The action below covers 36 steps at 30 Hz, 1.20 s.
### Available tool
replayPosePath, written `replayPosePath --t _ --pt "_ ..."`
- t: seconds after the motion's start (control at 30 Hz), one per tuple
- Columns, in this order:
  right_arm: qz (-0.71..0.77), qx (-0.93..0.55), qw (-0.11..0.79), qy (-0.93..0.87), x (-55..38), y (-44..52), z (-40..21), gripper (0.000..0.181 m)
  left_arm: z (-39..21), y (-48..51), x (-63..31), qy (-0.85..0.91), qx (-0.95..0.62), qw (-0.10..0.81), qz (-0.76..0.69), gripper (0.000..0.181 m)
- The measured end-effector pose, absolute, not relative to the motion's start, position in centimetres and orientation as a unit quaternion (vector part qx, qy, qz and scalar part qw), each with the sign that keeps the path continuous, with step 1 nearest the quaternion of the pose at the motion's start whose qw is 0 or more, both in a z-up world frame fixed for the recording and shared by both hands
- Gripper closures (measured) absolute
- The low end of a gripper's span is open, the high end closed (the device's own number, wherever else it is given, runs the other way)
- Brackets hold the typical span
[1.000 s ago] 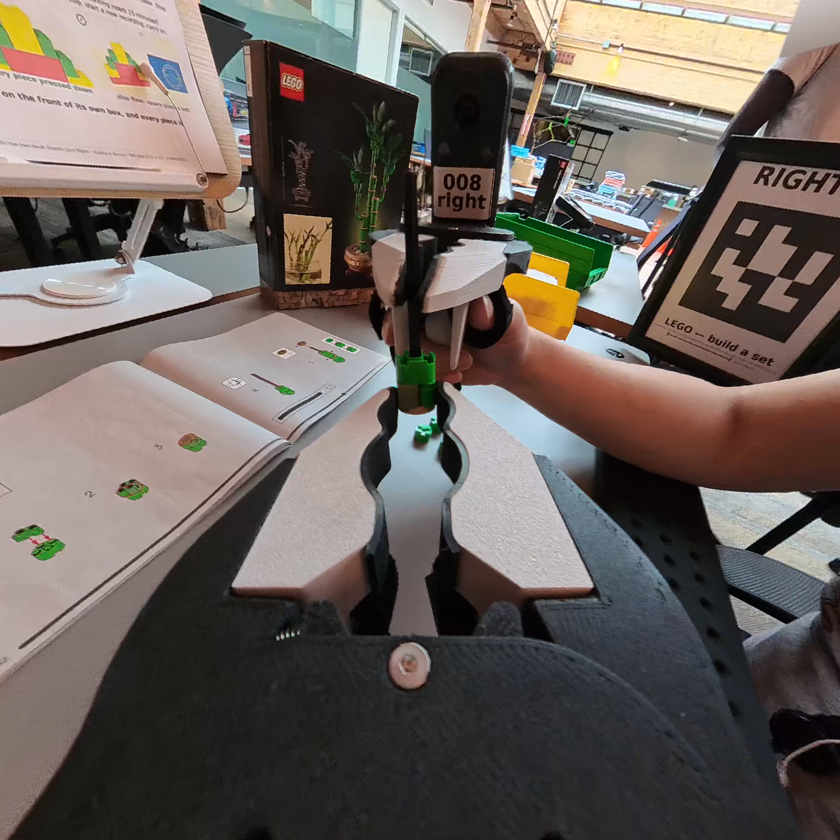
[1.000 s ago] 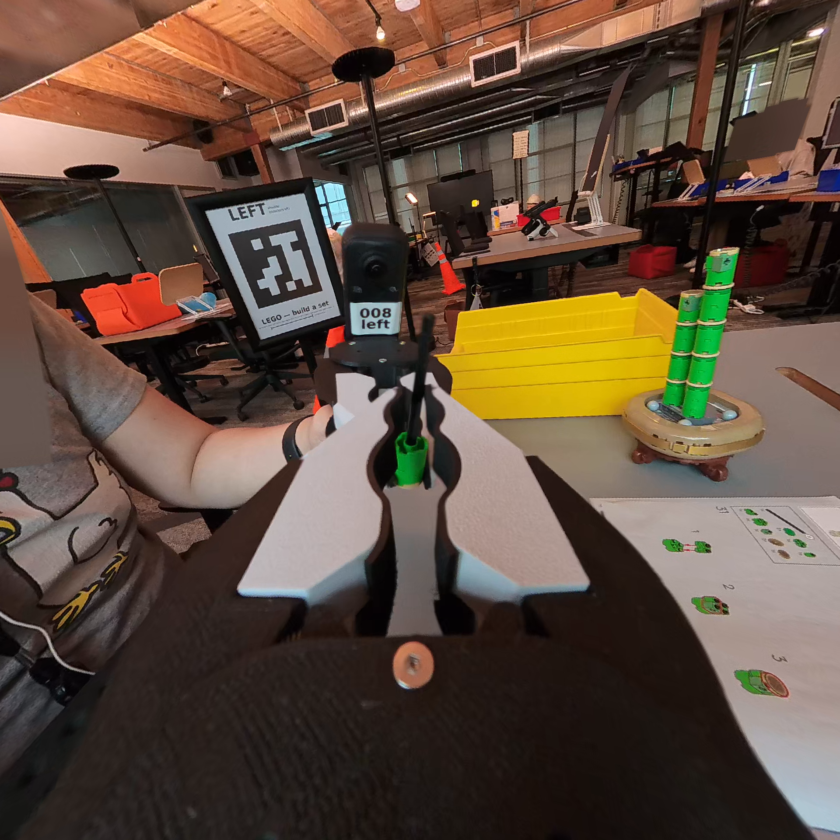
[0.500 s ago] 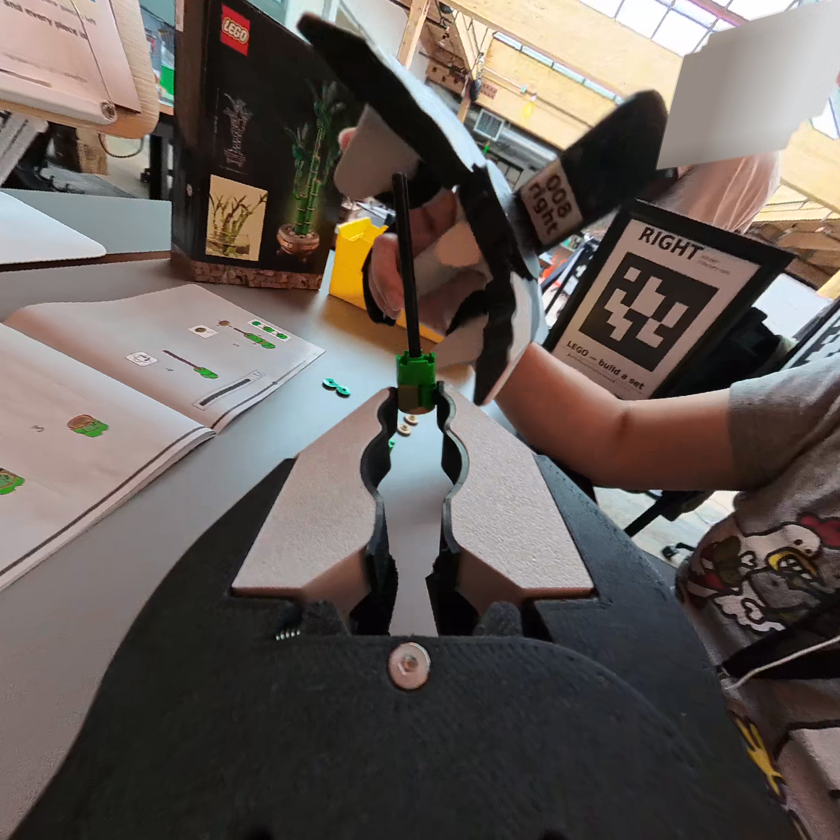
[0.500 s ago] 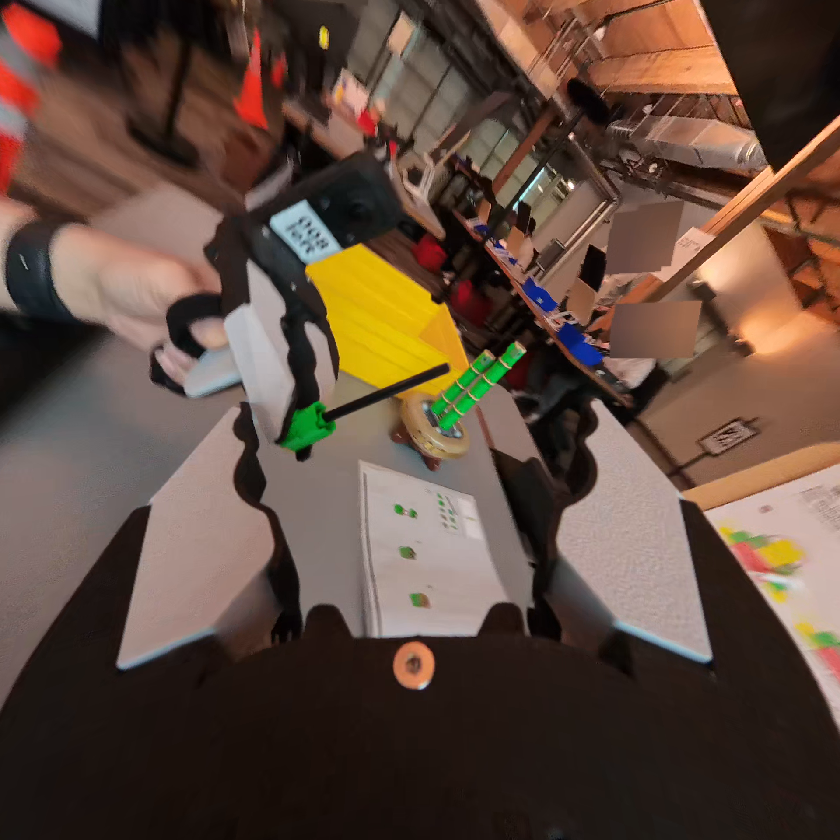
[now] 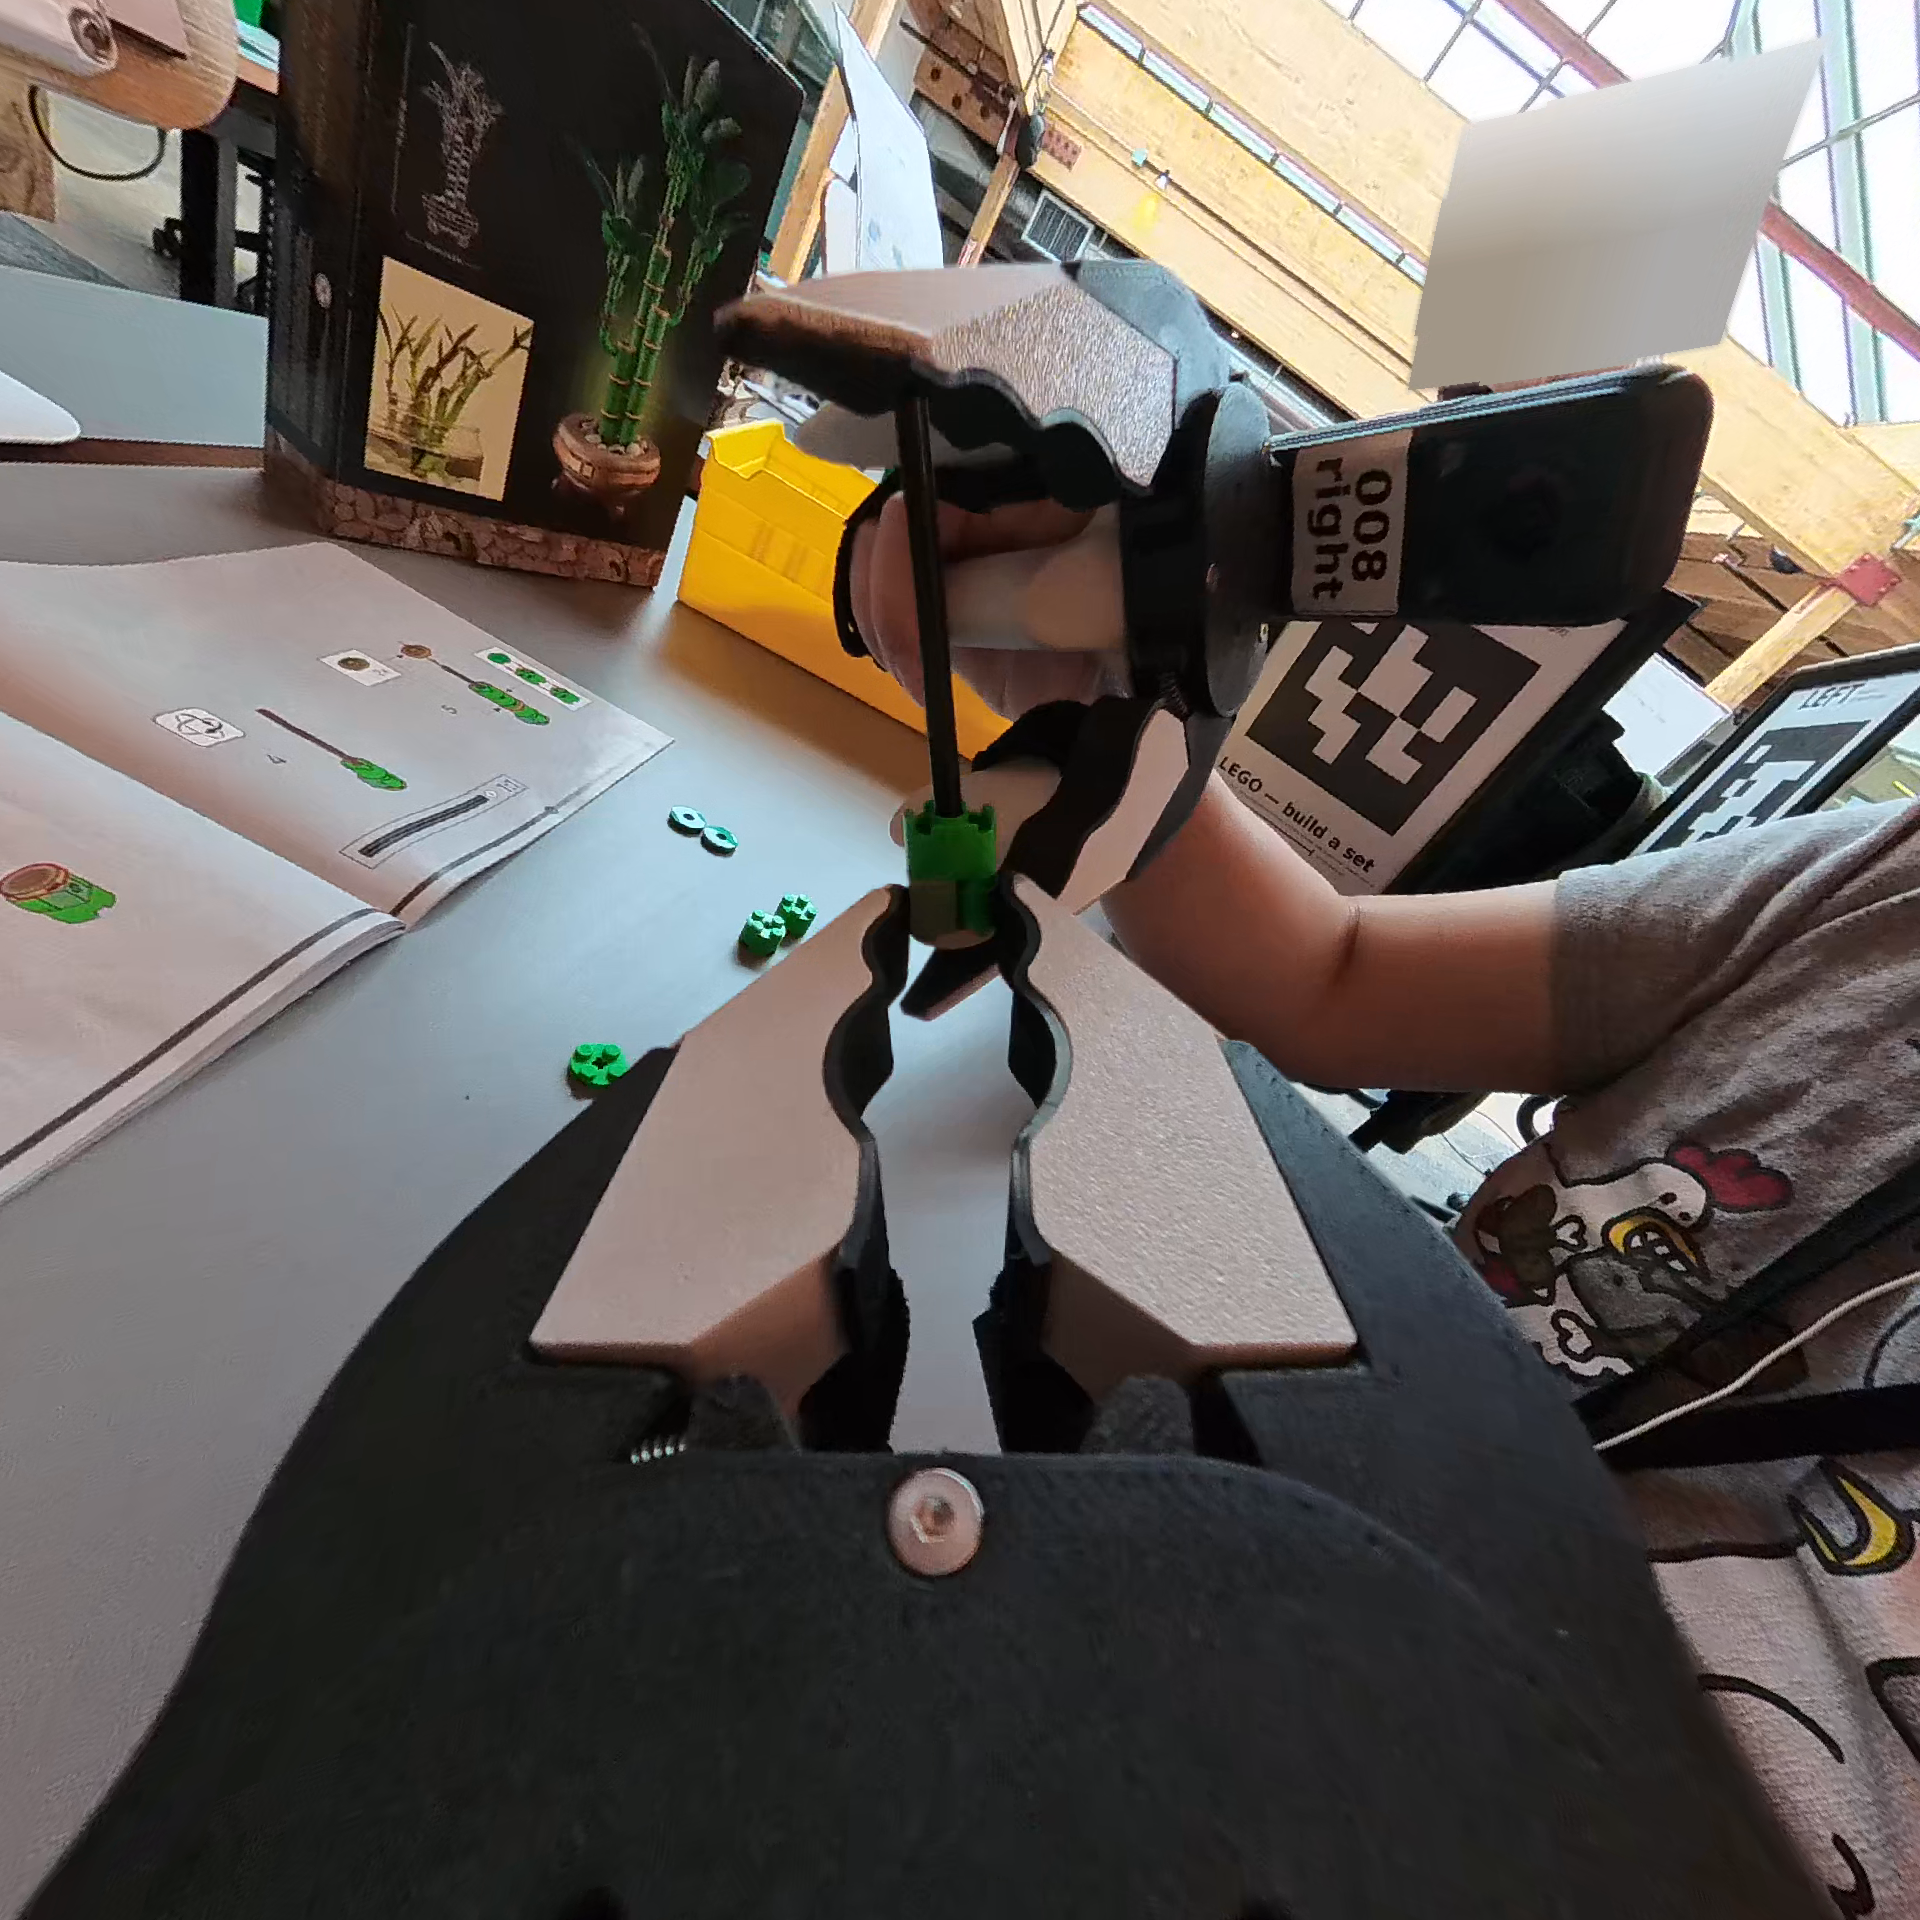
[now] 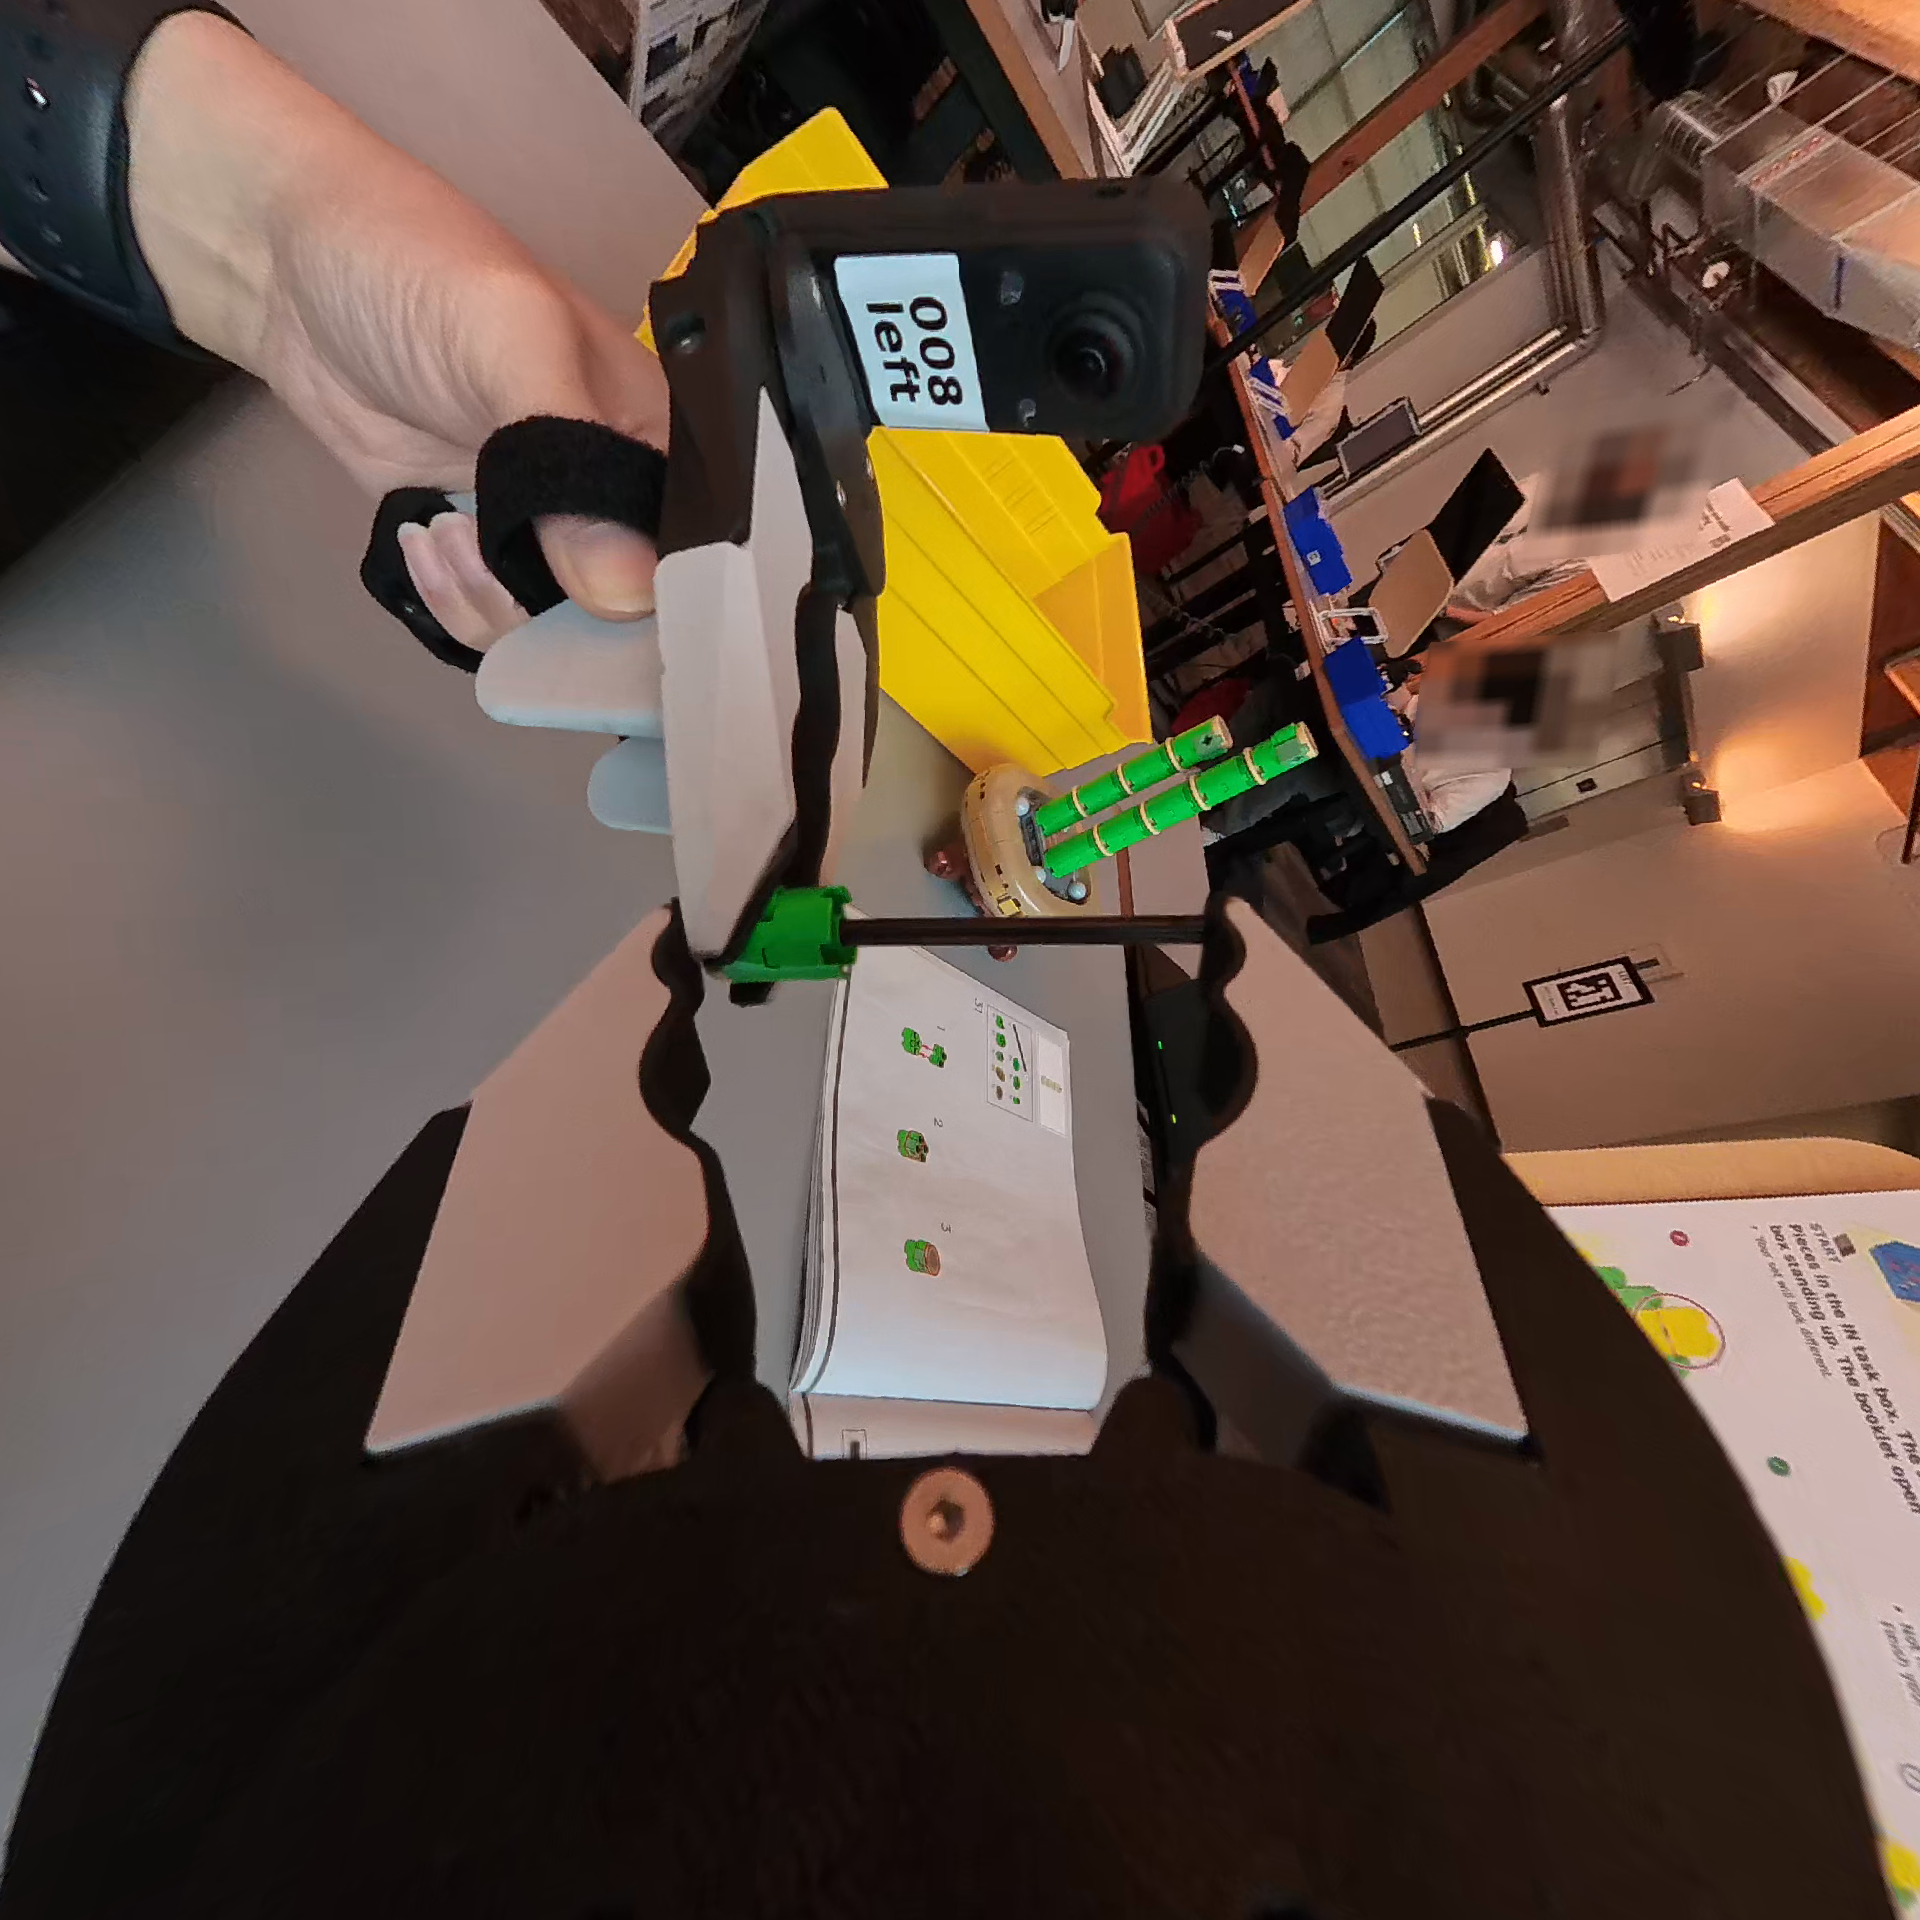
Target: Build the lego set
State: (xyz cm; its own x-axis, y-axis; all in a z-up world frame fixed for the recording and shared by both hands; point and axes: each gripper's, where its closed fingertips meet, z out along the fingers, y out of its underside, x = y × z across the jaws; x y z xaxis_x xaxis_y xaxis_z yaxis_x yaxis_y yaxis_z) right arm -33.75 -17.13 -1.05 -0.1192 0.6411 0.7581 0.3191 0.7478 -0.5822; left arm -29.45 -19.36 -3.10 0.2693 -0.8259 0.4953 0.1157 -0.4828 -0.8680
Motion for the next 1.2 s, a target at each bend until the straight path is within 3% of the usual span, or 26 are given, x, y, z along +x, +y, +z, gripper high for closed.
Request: replayPosePath --t 1.2 --pt "0.204 -0.369 0.535 -0.732 -33.7 -17.2 -2.2 0.087 -3.3 -19.8 -29.1 0.225 -0.654 0.363 -0.624 0.167"
